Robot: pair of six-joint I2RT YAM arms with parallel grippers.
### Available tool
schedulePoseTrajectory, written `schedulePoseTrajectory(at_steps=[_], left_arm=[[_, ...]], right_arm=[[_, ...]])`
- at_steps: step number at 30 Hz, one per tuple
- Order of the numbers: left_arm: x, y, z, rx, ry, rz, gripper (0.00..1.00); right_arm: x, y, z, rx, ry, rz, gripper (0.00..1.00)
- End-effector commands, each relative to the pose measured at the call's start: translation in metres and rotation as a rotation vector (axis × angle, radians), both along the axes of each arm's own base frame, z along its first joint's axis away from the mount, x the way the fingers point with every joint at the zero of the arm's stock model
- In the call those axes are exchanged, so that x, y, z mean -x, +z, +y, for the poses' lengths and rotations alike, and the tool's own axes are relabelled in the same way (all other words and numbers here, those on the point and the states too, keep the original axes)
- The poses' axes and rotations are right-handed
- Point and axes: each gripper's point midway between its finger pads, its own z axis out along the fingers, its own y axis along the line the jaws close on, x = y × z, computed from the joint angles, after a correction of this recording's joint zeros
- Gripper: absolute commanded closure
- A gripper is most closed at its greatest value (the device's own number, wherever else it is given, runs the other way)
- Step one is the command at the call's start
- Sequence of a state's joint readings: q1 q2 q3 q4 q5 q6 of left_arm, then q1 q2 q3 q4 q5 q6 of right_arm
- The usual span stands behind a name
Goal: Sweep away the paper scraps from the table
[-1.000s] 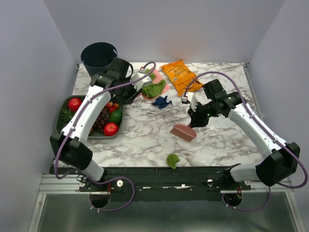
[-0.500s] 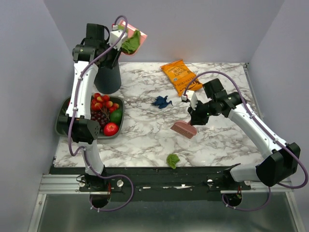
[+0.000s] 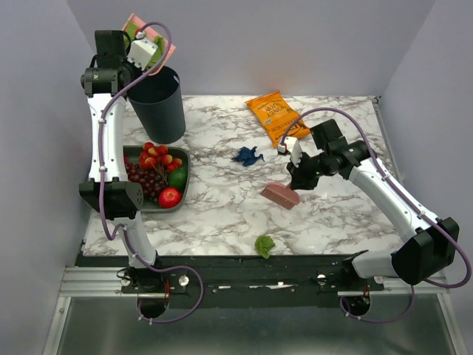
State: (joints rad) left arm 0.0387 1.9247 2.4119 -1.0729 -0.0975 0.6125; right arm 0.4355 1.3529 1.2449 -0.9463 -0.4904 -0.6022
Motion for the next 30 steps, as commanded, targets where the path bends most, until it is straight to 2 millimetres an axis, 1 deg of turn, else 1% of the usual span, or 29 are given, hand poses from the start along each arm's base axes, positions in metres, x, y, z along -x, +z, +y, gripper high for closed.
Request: schedulePoseTrajectory(at_steps=[1, 3, 8, 11, 12, 14, 15, 16, 18, 20, 21, 22, 24, 25, 27, 28, 30], left_arm=[[-0.003, 0.027, 0.060, -0.243, 0.093, -0.044, 1.00], [-0.006, 0.025, 0.074, -0.315, 0.099, -0.019, 1.00], [-0.012, 0.033, 0.109, -0.438, 0.142, -0.016, 1.00], [-0.017, 0.039, 0.121, -0.505, 0.148, -0.013, 1.00], [-0.019, 0.037, 0.125, -0.520, 0.153, -0.007, 1.00], [-0.021, 0.044, 0.131, -0.560, 0.157, -0.018, 1.00], [-0.024, 0.042, 0.132, -0.570, 0.155, -0.015, 1.00], [-0.026, 0.049, 0.134, -0.584, 0.159, -0.036, 1.00], [-0.030, 0.051, 0.136, -0.626, 0.145, -0.033, 1.00], [-0.036, 0.060, 0.136, -0.696, 0.124, -0.045, 1.00], [-0.036, 0.060, 0.138, -0.721, 0.119, -0.038, 1.00], [-0.041, 0.068, 0.138, -0.749, 0.124, -0.073, 1.00], [-0.044, 0.074, 0.137, -0.819, 0.096, -0.072, 1.00], [-0.047, 0.082, 0.136, -0.848, 0.097, -0.095, 1.00], [-0.051, 0.082, 0.133, -0.917, 0.060, -0.074, 1.00], [-0.053, 0.088, 0.133, -0.943, 0.065, -0.095, 1.00], [-0.058, 0.092, 0.131, -0.990, 0.054, -0.099, 1.00]], right_arm=[[-0.003, 0.001, 0.006, -0.025, 0.011, -0.010, 0.99], [-0.003, 0.000, 0.005, -0.023, 0.012, -0.012, 1.00], [-0.004, 0.000, 0.005, -0.018, 0.015, -0.018, 0.99], [-0.005, 0.000, 0.004, -0.012, 0.017, -0.024, 0.99], [-0.005, -0.001, 0.003, -0.010, 0.017, -0.024, 1.00], [-0.005, -0.001, 0.003, -0.006, 0.018, -0.030, 0.99], [-0.005, -0.001, 0.002, -0.005, 0.018, -0.031, 0.99], [-0.005, -0.002, 0.002, -0.002, 0.014, -0.033, 0.99], [-0.005, -0.002, 0.001, -0.001, 0.013, -0.034, 0.99], [-0.003, -0.003, 0.001, 0.000, 0.013, -0.031, 0.99], [-0.003, -0.004, 0.000, 0.003, 0.013, -0.029, 0.99], [-0.003, -0.004, 0.000, 0.002, 0.013, -0.030, 1.00], [-0.002, -0.004, -0.001, 0.005, 0.012, -0.032, 0.99], [-0.002, -0.004, -0.002, 0.008, 0.012, -0.034, 0.99], [-0.001, -0.005, -0.003, 0.010, 0.011, -0.034, 0.99], [0.000, -0.005, -0.003, 0.010, 0.014, -0.035, 0.99], [0.003, -0.009, -0.004, 0.015, 0.016, -0.027, 1.00]])
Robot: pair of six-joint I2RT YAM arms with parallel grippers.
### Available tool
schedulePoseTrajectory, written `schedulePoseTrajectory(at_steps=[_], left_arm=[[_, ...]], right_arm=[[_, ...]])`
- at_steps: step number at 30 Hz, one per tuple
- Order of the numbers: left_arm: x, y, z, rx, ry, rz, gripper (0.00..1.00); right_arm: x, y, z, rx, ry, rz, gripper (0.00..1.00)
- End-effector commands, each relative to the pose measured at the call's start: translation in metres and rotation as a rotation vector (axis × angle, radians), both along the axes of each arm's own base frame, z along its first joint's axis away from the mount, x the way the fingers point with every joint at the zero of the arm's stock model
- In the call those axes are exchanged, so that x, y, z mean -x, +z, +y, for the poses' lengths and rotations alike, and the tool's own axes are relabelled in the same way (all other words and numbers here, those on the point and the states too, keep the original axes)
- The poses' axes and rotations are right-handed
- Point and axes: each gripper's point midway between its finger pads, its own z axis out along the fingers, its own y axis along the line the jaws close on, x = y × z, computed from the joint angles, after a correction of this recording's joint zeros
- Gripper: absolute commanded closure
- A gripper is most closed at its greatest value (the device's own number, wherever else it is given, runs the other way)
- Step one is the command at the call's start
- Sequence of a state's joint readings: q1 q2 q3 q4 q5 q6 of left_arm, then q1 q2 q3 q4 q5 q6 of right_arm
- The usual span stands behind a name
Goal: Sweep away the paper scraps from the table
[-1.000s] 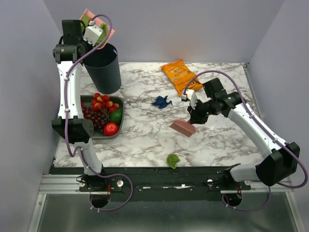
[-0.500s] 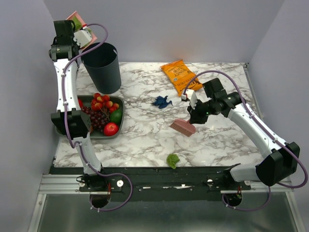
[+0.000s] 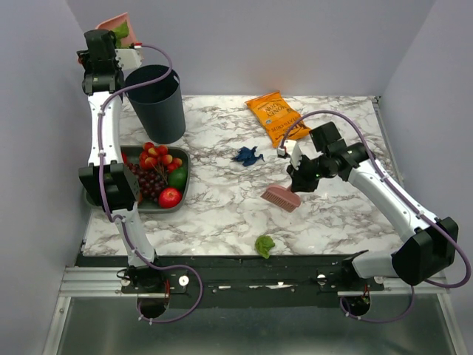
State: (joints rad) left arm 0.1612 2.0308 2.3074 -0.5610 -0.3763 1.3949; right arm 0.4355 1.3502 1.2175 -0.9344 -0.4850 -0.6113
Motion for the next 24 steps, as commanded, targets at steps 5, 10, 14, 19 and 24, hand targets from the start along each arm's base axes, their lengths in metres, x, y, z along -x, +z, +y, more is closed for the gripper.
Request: schedulePoseTrajectory(at_steps=[5, 10, 14, 19, 24], left_arm=[[-0.006, 0.073, -0.005, -0.308, -0.039, -0.097, 1.00], [-0.003, 0.073, -0.020, -0.355, -0.096, -0.082, 1.00], [-0.008, 0.089, -0.006, -0.429, -0.091, -0.134, 1.00], [-0.012, 0.103, -0.001, -0.437, -0.070, -0.154, 1.00], [-0.008, 0.089, -0.008, -0.384, -0.075, -0.157, 1.00]], right_arm=[[0.004, -0.002, -0.003, -0.001, 0.016, -0.031, 1.00], [0.004, -0.004, -0.003, 0.002, 0.019, -0.032, 0.99], [0.003, -0.002, -0.002, -0.001, 0.020, -0.031, 0.99], [0.005, -0.002, -0.002, -0.003, 0.023, -0.026, 0.99], [0.003, -0.001, -0.002, -0.002, 0.025, -0.040, 0.99]])
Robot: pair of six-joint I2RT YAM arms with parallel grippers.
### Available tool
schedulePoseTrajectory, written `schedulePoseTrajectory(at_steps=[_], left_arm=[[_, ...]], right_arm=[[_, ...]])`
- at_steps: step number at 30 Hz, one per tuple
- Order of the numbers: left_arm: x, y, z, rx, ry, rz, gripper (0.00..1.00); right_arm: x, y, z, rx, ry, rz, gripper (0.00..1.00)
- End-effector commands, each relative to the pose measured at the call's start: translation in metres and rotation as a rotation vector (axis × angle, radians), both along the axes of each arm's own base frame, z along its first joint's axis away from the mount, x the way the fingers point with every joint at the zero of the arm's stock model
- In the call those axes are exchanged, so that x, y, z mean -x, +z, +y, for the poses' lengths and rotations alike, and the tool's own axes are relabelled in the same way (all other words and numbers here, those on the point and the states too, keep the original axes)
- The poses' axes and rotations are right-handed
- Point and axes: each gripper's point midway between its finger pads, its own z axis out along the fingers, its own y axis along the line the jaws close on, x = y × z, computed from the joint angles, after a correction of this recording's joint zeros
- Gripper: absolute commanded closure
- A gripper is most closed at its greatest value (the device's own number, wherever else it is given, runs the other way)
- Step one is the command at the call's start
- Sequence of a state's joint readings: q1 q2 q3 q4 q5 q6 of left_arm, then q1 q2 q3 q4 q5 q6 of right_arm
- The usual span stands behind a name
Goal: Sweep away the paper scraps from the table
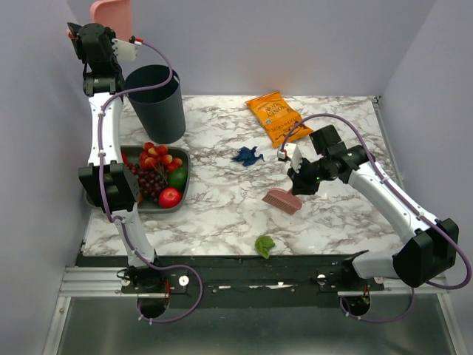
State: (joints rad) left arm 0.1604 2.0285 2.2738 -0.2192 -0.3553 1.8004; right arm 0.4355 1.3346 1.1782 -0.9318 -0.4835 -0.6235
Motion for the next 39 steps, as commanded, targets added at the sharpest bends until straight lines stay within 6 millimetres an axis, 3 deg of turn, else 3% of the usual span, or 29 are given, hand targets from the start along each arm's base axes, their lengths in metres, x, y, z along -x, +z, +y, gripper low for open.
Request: schedulePoseTrajectory(at_steps=[1, 6, 9, 10, 12, 14, 15, 16, 17, 18, 23, 25, 27, 32, 35, 39], left_arm=[[0.010, 0.016, -0.005, 0.014, -0.010, -0.083, 1.00], [0.029, 0.032, 0.002, 0.178, 0.035, -0.206, 1.00], [0.046, 0.029, -0.015, 0.383, 0.021, -0.253, 1.00], [0.050, 0.010, -0.029, 0.448, 0.010, -0.175, 1.00], [0.066, -0.007, -0.060, 0.627, -0.046, -0.153, 1.00], [0.077, -0.033, -0.099, 0.754, -0.106, -0.081, 1.00], [0.093, -0.051, -0.106, 0.799, -0.113, -0.041, 1.00], [0.095, -0.064, -0.136, 0.863, -0.170, -0.002, 1.00], [0.101, -0.075, -0.148, 0.885, -0.184, 0.028, 1.00], [0.110, -0.097, -0.172, 0.913, -0.212, 0.090, 1.00], [0.150, -0.169, -0.235, 1.140, -0.238, 0.347, 1.00], [0.168, -0.192, -0.243, 1.196, -0.213, 0.439, 1.00], [0.179, -0.200, -0.248, 1.235, -0.199, 0.464, 1.00], [0.213, -0.242, -0.265, 1.283, -0.176, 0.591, 1.00], [0.230, -0.246, -0.275, 1.234, -0.175, 0.640, 1.00], [0.240, -0.239, -0.272, 1.149, -0.194, 0.638, 1.00]], right_arm=[[-0.005, 0.010, 0.002, -0.014, 0.015, -0.056, 0.99], [-0.006, 0.018, 0.008, -0.047, 0.011, -0.044, 0.99], [-0.011, 0.032, 0.017, -0.089, 0.007, -0.040, 0.99], [-0.013, 0.038, 0.021, -0.106, 0.009, -0.041, 1.00], [-0.015, 0.054, 0.028, -0.137, 0.034, -0.048, 1.00], [0.000, 0.059, 0.033, -0.162, 0.093, 0.002, 0.99], [0.002, 0.063, 0.036, -0.166, 0.114, 0.009, 0.99], [0.013, 0.062, 0.036, -0.167, 0.136, 0.058, 0.99], [0.017, 0.063, 0.035, -0.163, 0.190, 0.053, 1.00], [0.026, 0.062, 0.036, -0.160, 0.232, 0.070, 0.99], [0.095, 0.047, 0.030, -0.078, 0.475, 0.244, 0.99], [0.116, 0.039, 0.030, -0.053, 0.536, 0.279, 0.99], [0.130, 0.030, 0.027, -0.037, 0.590, 0.295, 1.00], [0.131, 0.027, 0.034, -0.063, 0.660, 0.335, 1.00], [0.137, 0.031, 0.052, -0.125, 0.699, 0.373, 1.00], [0.134, 0.012, 0.056, -0.052, 0.678, 0.463, 0.99]])
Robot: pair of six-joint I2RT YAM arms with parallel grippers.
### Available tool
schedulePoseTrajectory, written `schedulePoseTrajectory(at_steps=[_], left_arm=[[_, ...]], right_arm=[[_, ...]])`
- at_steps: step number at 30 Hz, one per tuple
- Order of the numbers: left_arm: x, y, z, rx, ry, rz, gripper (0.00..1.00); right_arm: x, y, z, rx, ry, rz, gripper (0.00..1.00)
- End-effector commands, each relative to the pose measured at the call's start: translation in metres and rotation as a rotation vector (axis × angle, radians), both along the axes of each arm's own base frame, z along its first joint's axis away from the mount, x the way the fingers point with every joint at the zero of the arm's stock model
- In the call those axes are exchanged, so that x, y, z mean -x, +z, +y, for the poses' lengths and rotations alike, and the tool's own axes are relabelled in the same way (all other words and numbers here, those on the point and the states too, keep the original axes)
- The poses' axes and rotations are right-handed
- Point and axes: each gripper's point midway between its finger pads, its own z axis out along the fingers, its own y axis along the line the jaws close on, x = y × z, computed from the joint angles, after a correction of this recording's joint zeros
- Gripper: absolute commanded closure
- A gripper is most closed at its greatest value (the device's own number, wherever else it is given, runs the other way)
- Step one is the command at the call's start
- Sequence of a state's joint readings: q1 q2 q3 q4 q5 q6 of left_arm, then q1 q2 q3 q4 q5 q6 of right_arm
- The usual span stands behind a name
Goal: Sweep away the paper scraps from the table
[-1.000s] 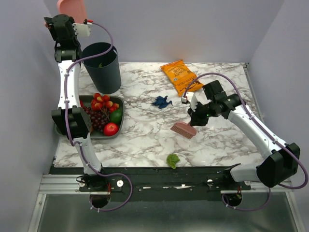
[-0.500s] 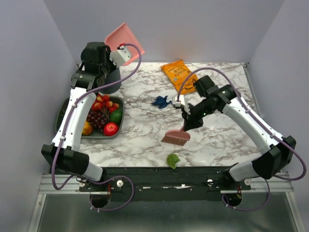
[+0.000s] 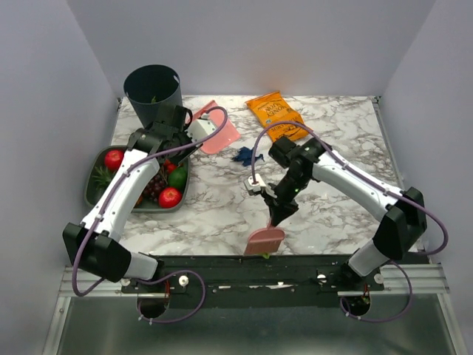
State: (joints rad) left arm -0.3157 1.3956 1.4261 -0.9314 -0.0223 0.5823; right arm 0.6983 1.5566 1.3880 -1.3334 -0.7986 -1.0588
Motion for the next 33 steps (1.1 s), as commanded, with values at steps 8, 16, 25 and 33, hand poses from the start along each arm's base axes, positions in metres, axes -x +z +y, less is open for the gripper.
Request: schedulePoseTrajectory(at_steps=[8, 16, 25, 33], left_arm=[[0.030, 0.012, 0.017, -0.112, -0.038, -0.060, 1.00], [0.042, 0.000, 0.031, -0.148, 0.013, -0.043, 1.00], [0.054, -0.005, 0.039, -0.175, 0.011, -0.028, 1.00], [0.081, -0.021, 0.059, -0.282, -0.051, 0.000, 1.00]], right_arm=[[-0.011, -0.029, -0.002, 0.247, -0.196, 0.118, 1.00], [-0.103, -0.033, -0.022, 0.297, -0.479, -0.030, 1.00], [-0.128, 0.038, -0.016, 0.075, -0.505, -0.062, 1.00], [-0.226, 0.098, -0.003, -0.107, -0.789, -0.216, 1.00]])
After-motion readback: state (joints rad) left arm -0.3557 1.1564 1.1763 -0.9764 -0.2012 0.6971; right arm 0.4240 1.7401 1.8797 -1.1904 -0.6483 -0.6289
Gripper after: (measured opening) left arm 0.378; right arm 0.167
